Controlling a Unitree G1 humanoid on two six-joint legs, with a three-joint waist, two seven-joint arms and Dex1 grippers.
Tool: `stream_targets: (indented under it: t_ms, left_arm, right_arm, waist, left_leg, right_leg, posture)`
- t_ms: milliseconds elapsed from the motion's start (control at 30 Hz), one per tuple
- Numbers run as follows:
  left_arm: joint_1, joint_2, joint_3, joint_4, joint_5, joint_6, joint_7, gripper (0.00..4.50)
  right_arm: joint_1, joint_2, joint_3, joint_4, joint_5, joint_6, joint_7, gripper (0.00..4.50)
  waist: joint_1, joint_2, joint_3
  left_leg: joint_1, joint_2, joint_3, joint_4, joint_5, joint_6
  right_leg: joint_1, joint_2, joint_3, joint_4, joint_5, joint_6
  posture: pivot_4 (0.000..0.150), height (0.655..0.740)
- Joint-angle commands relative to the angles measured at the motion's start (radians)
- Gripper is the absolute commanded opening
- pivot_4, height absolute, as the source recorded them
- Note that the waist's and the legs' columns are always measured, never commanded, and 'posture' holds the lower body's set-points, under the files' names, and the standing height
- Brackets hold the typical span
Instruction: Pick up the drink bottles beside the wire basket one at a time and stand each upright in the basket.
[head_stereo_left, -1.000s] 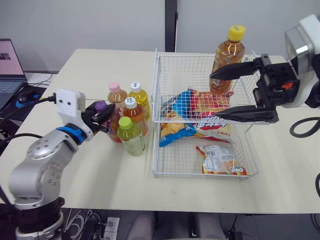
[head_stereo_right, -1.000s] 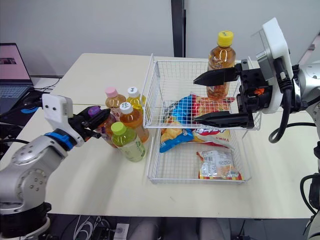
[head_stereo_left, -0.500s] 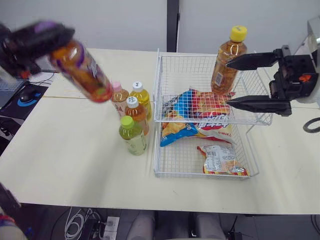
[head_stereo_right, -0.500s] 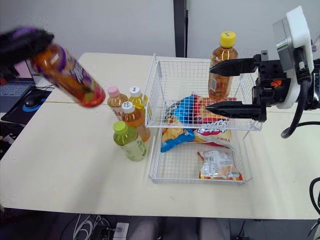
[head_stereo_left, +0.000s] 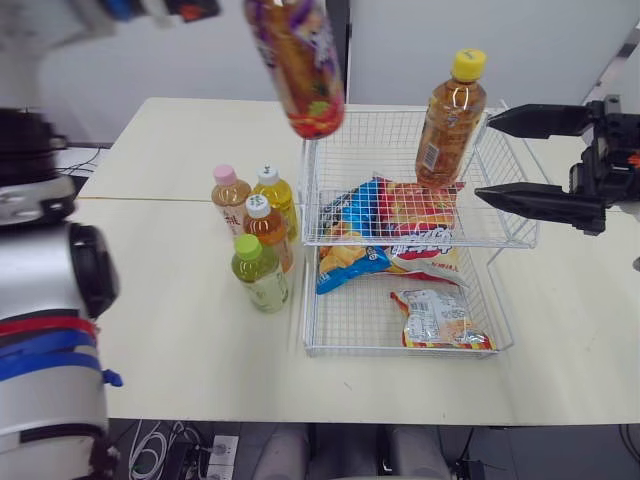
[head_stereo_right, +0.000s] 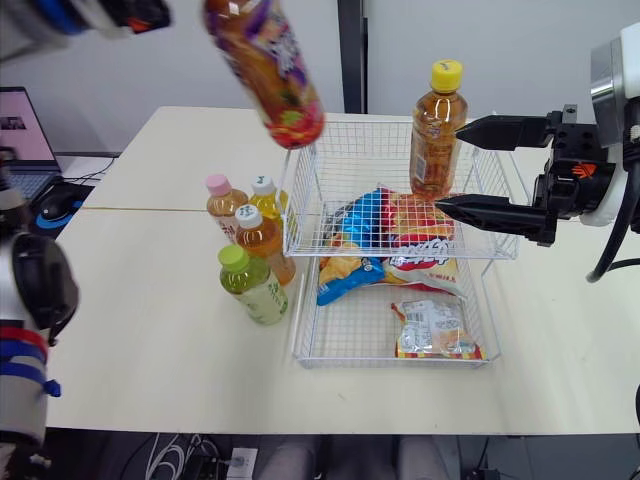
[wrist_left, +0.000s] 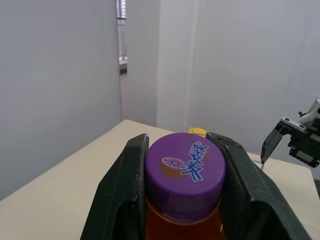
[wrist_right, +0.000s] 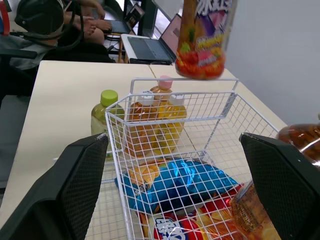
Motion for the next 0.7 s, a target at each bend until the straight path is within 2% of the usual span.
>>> stream_targets:
  t_ms: [33,333,700]
  left_arm:
    - [-0.082,-0.063,-0.017,0.075,0.085,-0.107,-0.07,1.39]
    - [-0.094,-0.289,-0.097,0.347,0.311,-0.355,-0.169,1.39]
    - [-0.133,-0.428,-0.052,0.558,0.43,-0.525,-0.197,1.39]
  right_arm:
    - [0.006,-0.04,-0.065,-0.015,-0.002,-0.01,-0.019,4.5]
    - [0.108,-0.138,-0.205,-0.008,-0.008,0.003,-0.015,4.5]
    - [0.188,-0.155,-0.302,-0.064,0.037,0.05,-0.054,4.5]
  waist:
    - [-0.005,0.0,0.0]
    - [-0.005,0.001,0.001]
    - [-0.002,0.001,0.001]
  left_leg:
    - [0.0,0.0,0.0,0.0,0.0,0.0]
    - [-0.001,0.0,0.003,0.0,0.0,0.0]
    - [-0.002,-0.001,0.001,0.001,0.0,0.001]
  right_leg:
    - [0.0,0.0,0.0,0.0,0.0,0.0]
    - [-0.002,0.0,0.002,0.001,0.0,0.0]
    - [-0.002,-0.001,0.0,0.001,0.0,0.001]
  posture:
    - [0.15,0.74]
    - [0.15,0.74]
    - [0.15,0.74]
